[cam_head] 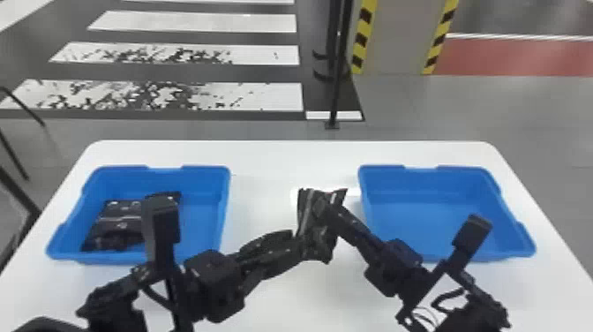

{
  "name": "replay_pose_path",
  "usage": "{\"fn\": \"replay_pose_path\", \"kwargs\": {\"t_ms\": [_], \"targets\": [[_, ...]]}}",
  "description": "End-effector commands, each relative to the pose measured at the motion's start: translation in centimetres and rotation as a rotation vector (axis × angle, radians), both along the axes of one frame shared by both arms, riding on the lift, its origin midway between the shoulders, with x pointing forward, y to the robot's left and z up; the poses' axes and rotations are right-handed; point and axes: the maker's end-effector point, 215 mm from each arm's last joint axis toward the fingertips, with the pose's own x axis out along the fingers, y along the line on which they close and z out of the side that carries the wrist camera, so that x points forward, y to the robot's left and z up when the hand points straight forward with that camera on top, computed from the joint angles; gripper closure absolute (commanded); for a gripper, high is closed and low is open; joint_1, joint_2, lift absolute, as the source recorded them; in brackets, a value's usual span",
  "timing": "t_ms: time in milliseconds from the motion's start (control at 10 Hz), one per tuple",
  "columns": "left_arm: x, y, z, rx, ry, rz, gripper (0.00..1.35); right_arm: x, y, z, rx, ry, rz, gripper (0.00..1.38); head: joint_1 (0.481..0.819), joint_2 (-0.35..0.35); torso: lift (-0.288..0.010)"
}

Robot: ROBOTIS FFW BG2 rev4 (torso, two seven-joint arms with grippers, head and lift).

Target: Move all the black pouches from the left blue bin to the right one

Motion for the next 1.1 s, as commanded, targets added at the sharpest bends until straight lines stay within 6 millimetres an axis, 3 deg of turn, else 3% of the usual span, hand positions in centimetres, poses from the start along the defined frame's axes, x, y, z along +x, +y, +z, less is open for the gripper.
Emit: {"fn": "replay_pose_path", "kwargs": {"t_ms": [0,200,300,400,600,700,800,900,1000], "targets": [[-0.4,1.2,-1.1,0.004,0.033,0.026,0.12,2.0,-2.6,0.1,-0.038,-0.021,-0.043,1.28,0.695,-0.028,-0.14],[-0.4,2.5,-1.6,0.006,0.041,0.055,0.14,5.6,-8.0,0.1,-0.126,-0.055,-0.135,1.28,0.695,-0.05,-0.14],[-0.4,3.2,-1.8,0.009,0.047,0.068,0.14,7.9,-11.6,-0.9,-0.206,-0.055,-0.189,1.28,0.695,-0.076,-0.14],[-0.2,4.0,-1.9,0.016,0.046,0.082,0.14,10.1,-15.8,-2.0,-0.288,-0.049,-0.257,1.28,0.695,-0.11,-0.14],[0.7,5.9,-1.6,0.024,0.03,0.125,0.14,12.4,-24.4,-4.4,-0.418,-0.004,-0.406,1.23,0.695,-0.172,-0.14],[1.2,7.0,-1.4,0.034,0.019,0.147,0.14,12.3,-26.5,-5.7,-0.467,0.022,-0.439,0.95,0.695,-0.212,-0.14],[1.7,8.8,-1.4,0.05,0.013,0.18,0.14,11.9,-26.8,-6.3,-0.493,0.029,-0.442,0.42,0.695,-0.239,-0.14],[2.5,10.7,-1.0,0.074,-0.006,0.216,0.14,11.1,-26.8,-6.0,-0.53,-0.008,-0.46,0.07,0.695,-0.241,-0.14],[3.1,12.7,-1.0,0.097,-0.013,0.252,0.14,9.8,-26.4,-4.4,-0.601,-0.08,-0.487,0.07,0.695,-0.228,-0.14]]}}
